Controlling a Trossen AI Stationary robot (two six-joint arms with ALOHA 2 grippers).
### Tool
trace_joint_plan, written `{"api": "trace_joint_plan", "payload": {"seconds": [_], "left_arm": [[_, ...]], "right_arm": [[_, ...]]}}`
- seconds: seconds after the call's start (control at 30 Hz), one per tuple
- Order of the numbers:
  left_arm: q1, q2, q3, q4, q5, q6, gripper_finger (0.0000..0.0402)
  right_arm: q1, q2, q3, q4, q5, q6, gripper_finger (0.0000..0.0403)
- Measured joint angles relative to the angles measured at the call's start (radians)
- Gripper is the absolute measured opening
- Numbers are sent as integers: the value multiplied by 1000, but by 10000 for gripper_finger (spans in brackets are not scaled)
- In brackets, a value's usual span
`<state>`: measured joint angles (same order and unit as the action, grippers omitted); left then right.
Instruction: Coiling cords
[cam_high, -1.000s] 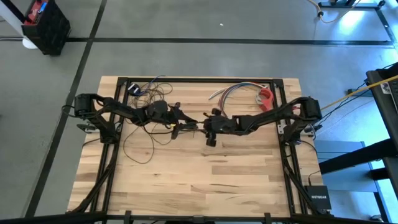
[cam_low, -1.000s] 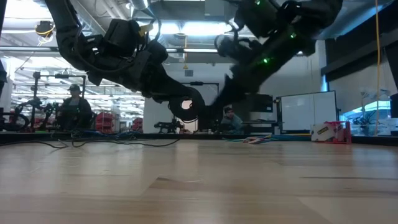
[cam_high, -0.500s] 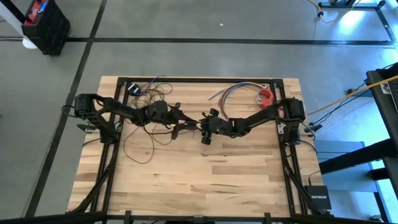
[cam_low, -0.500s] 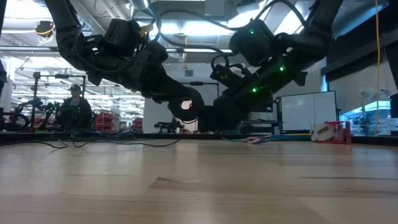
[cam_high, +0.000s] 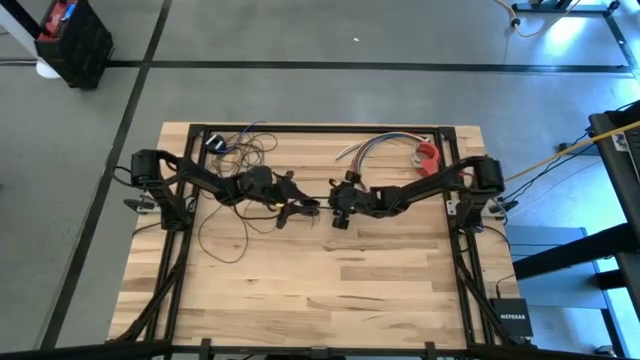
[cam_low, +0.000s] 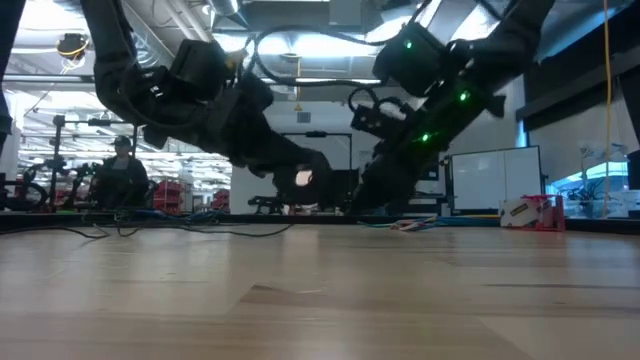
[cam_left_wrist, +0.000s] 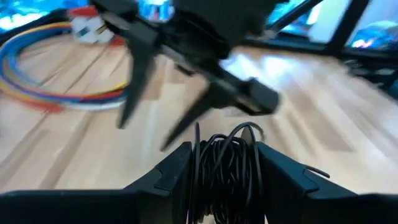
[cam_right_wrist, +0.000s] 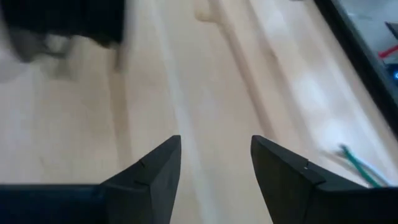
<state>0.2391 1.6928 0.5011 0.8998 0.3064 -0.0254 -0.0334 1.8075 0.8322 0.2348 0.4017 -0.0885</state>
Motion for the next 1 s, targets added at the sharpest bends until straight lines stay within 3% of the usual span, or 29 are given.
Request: {"api": "trace_joint_plan", "payload": {"seconds": [0.1, 0.43, 0.57, 0.77, 1.0], "left_arm": [[-12, 0, 0, 17, 15, -10, 137], [-35, 0, 0, 19, 15, -14, 137], [-34, 0, 0, 17, 7, -16, 137], [-34, 0, 0, 21, -22, -20, 137], [-33, 1, 0, 24, -26, -25, 137]], "right_arm": [[0, -67, 0, -72, -1, 5, 198], [83, -122, 0, -81, -209, 91, 198], [135, -117, 0, -56, -211, 170, 198], [180, -10, 0, 130, -199, 354, 198], [177, 43, 0, 227, -119, 402, 176]]}}
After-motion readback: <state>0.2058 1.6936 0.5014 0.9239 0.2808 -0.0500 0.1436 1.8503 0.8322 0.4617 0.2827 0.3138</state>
